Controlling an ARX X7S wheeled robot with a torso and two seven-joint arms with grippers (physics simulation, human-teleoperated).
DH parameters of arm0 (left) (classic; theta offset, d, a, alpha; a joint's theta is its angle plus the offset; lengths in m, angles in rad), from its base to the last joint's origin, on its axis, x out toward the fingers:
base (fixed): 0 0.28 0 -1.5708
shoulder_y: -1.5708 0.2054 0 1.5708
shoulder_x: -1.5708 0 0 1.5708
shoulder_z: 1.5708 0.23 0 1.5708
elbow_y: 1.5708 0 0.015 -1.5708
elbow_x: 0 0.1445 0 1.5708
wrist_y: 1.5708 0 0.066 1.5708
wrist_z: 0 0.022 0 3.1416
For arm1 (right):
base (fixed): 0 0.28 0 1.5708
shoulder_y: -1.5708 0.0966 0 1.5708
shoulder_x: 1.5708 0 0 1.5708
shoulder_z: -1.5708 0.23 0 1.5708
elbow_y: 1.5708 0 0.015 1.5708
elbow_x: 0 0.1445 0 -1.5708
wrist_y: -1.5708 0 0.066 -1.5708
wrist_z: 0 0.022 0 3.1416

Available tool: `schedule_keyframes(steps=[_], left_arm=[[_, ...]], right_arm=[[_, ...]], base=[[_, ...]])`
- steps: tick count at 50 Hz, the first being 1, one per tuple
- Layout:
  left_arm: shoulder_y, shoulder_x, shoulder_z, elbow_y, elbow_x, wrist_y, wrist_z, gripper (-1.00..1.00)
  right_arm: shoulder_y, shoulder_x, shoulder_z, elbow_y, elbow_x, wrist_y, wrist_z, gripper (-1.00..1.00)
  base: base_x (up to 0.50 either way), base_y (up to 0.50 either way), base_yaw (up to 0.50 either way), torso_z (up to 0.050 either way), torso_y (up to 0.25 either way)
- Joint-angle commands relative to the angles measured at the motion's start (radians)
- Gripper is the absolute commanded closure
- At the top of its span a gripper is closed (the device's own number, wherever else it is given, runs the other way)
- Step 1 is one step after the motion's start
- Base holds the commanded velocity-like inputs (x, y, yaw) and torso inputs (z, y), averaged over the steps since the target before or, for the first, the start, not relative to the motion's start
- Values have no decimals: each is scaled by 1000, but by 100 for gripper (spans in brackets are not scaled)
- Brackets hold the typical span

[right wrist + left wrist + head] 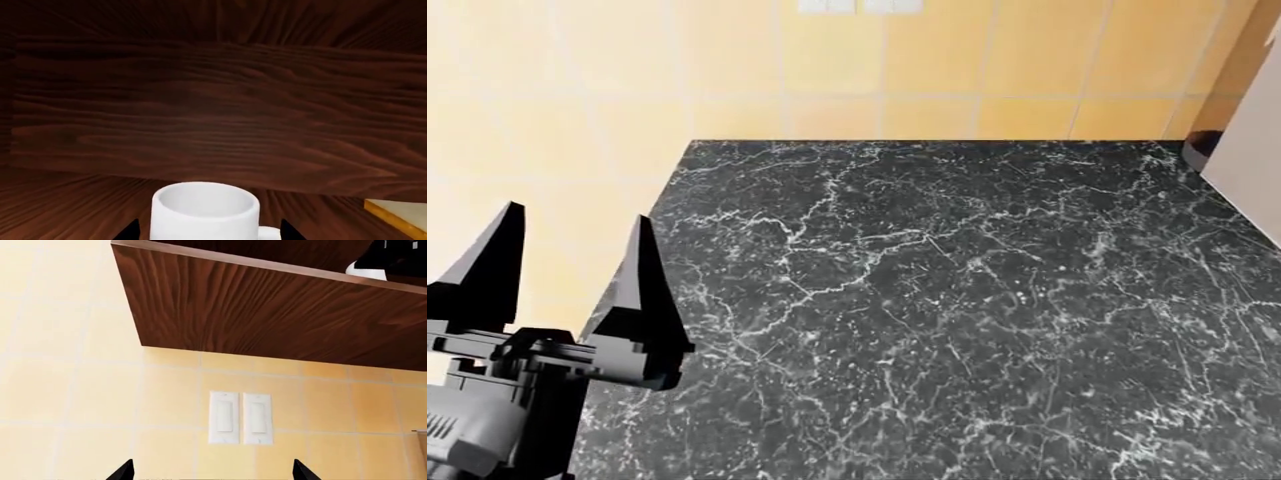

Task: Pick the mug from the cabinet, place it under the coffee machine dispenser, and press the start button.

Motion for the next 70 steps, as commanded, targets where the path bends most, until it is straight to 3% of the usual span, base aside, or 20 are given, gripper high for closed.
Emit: schedule_keyframes(steps=[1, 6, 20, 25, 33, 34, 48, 58, 70], left_arm=[[-8, 0, -5, -1, -12, -19, -24, -100], [-27, 0, 9, -11, 35, -49, -52, -100], [-8, 9, 28, -28, 145, 61, -27, -100], [-3, -7, 27, -6, 51, 9, -23, -100], [5, -11, 49, -14, 65, 21, -5, -100], [5, -12, 49, -16, 66, 22, -5, -100], [-3, -9, 51, -28, 76, 19, -18, -100], [-7, 12, 14, -38, 71, 93, -28, -100], [-1, 4, 23, -36, 44, 98, -14, -100]], right_arm=[[3, 0, 8, 0, 1, 24, 0, -100], [4, 0, 11, 0, 0, 31, 1, -100], [8, 0, 16, 0, -1, 59, -5, -100], [8, 0, 21, 0, 0, 64, 0, -100], [8, 0, 33, 0, 2, 65, 5, -100], [7, 1, 37, 0, 3, 57, 10, 100], [-5, -1, 4, 0, -9, -42, 0, 100], [-11, 0, -17, 0, -5, -89, 4, 100], [-24, 1, -19, 0, -3, -191, 23, 100]], base=[[0, 0, 0, 0, 0], [0, 0, 0, 0, 0], [0, 0, 0, 0, -81], [0, 0, 0, 0, -71], [0, 0, 0, 0, 0], [0, 0, 0, 0, 0], [1, 0, 0, 0, 0], [0, 0, 0, 0, 0], [0, 0, 0, -17, 250]])
